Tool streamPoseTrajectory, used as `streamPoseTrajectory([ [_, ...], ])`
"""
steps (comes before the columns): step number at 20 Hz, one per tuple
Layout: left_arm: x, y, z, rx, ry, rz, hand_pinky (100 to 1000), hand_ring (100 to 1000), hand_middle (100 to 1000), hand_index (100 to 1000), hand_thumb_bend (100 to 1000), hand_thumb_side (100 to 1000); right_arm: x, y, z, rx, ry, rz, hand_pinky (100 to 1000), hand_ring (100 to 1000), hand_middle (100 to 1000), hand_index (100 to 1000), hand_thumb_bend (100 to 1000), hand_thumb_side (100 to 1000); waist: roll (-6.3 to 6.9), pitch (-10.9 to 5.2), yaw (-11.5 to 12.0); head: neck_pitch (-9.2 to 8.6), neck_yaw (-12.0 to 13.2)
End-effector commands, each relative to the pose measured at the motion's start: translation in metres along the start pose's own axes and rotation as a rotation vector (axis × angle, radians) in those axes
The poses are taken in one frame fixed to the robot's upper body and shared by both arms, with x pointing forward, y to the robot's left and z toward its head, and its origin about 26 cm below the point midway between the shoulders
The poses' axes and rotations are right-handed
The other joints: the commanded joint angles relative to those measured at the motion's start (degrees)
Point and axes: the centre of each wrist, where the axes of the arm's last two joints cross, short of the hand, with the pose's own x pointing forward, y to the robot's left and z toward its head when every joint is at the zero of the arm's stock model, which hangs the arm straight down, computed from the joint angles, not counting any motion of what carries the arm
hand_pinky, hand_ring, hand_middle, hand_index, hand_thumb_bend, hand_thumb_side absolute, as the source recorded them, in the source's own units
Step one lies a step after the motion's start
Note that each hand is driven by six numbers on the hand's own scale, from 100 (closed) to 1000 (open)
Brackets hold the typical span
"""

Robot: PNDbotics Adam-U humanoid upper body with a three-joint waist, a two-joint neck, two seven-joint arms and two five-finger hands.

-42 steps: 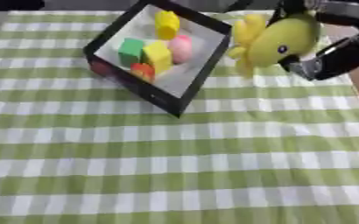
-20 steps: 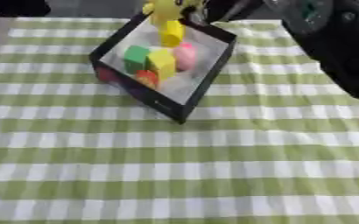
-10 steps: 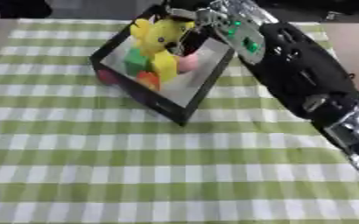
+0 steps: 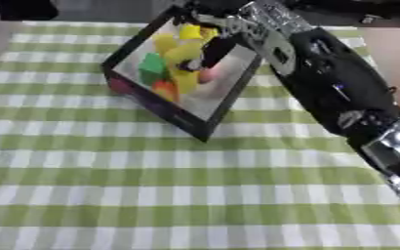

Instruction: Pick up objects on the table and place them in the box.

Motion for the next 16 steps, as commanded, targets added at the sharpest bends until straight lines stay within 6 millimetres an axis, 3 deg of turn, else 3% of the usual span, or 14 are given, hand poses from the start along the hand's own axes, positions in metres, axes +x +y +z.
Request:
streamPoseTrajectory([
  [1,0.006,0.005,-0.003,-0.001,-0.026,-0.017,851,795,785,819,430,592,-0.011,-0.031,0.015,-0.065,0.014,0.009,883,888,845,903,408,387,-0.05,-1.19,-0.27,-0.12,0.53],
  [5,0.005,0.007,-0.003,0.007,-0.024,-0.026,851,795,785,819,429,589,-0.022,-0.05,0.042,-0.105,0.006,-0.033,875,876,848,907,322,384,-0.05,-1.74,-0.82,0.13,1.14],
  [6,0.005,0.008,-0.002,0.01,-0.022,-0.029,851,794,785,819,429,590,-0.025,-0.054,0.052,-0.123,0.006,-0.055,872,872,846,906,242,384,-0.08,-1.85,-0.97,0.16,1.3],
  [9,0.004,0.01,-0.001,0.021,-0.019,-0.036,851,794,784,818,431,591,-0.035,-0.062,0.088,-0.218,0.047,-0.121,863,860,833,901,247,451,-0.27,-2.13,-1.39,0.14,1.7],
  [11,0.003,0.012,-0.001,0.03,-0.016,-0.041,851,793,784,818,431,591,-0.041,-0.059,0.11,-0.258,0.087,-0.156,857,854,826,896,189,487,-0.32,-2.23,-1.6,0.06,1.97],
  [16,0.001,0.014,0.0,0.044,-0.013,-0.045,851,793,784,818,432,590,-0.042,-0.049,0.159,-0.378,0.136,-0.294,849,845,808,888,100,459,-0.05,-2.32,-2.08,0.17,2.57],
])
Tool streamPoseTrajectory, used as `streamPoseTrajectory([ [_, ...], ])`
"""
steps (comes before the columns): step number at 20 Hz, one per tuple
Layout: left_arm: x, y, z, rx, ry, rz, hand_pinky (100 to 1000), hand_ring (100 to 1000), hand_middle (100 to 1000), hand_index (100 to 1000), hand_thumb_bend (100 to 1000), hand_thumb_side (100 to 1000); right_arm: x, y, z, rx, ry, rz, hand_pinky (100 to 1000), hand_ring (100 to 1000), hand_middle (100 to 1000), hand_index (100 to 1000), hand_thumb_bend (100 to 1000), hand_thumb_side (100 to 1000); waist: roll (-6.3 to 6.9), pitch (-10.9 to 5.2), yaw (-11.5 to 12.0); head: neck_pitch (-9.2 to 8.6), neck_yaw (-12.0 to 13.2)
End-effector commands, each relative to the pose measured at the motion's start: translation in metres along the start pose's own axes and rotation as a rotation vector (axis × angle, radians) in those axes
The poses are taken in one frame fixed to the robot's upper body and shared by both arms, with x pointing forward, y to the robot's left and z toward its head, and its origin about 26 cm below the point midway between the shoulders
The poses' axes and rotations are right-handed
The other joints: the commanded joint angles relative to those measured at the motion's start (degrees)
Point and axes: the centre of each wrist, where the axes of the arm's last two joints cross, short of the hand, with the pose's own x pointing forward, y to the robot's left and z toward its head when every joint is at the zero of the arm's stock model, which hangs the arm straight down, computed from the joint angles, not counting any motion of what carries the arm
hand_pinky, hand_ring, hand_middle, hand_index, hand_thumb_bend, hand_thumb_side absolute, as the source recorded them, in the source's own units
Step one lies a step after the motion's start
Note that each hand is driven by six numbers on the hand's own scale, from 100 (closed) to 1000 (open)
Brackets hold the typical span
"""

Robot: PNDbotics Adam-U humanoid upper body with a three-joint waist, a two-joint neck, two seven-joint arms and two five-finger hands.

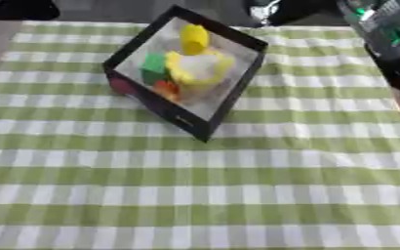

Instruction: Pick up objects on the table and place them in the box.

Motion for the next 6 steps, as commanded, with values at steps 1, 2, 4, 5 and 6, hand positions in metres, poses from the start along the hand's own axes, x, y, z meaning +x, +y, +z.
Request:
streamPoseTrajectory([
  [1,0.007,0.005,-0.005,0.006,-0.034,-0.021,850,793,783,819,432,590,0.005,-0.031,0.03,-0.136,0.0,-0.049,847,842,801,885,100,437,0.03,-2.23,-0.28,0.14,0.61],
  [2,0.007,0.005,-0.005,0.007,-0.033,-0.021,850,793,783,819,432,590,0.006,-0.031,0.039,-0.161,-0.007,-0.086,847,841,799,883,100,431,0.09,-2.24,-0.42,0.21,0.72],
  [4,0.006,0.005,-0.004,0.01,-0.031,-0.019,850,793,783,819,433,590,0.009,-0.029,0.054,-0.199,-0.021,-0.155,851,848,808,881,100,424,0.21,-2.26,-0.7,0.4,0.95],
  [5,0.006,0.005,-0.004,0.012,-0.029,-0.019,850,792,783,818,433,590,0.011,-0.027,0.06,-0.211,-0.026,-0.176,854,853,815,881,100,414,0.3,-2.28,-0.86,0.72,1.15],
  [6,0.005,0.005,-0.004,0.013,-0.028,-0.019,850,792,783,818,433,590,0.012,-0.025,0.065,-0.219,-0.027,-0.193,854,853,815,881,100,415,0.37,-2.31,-0.99,1.1,1.35],
])
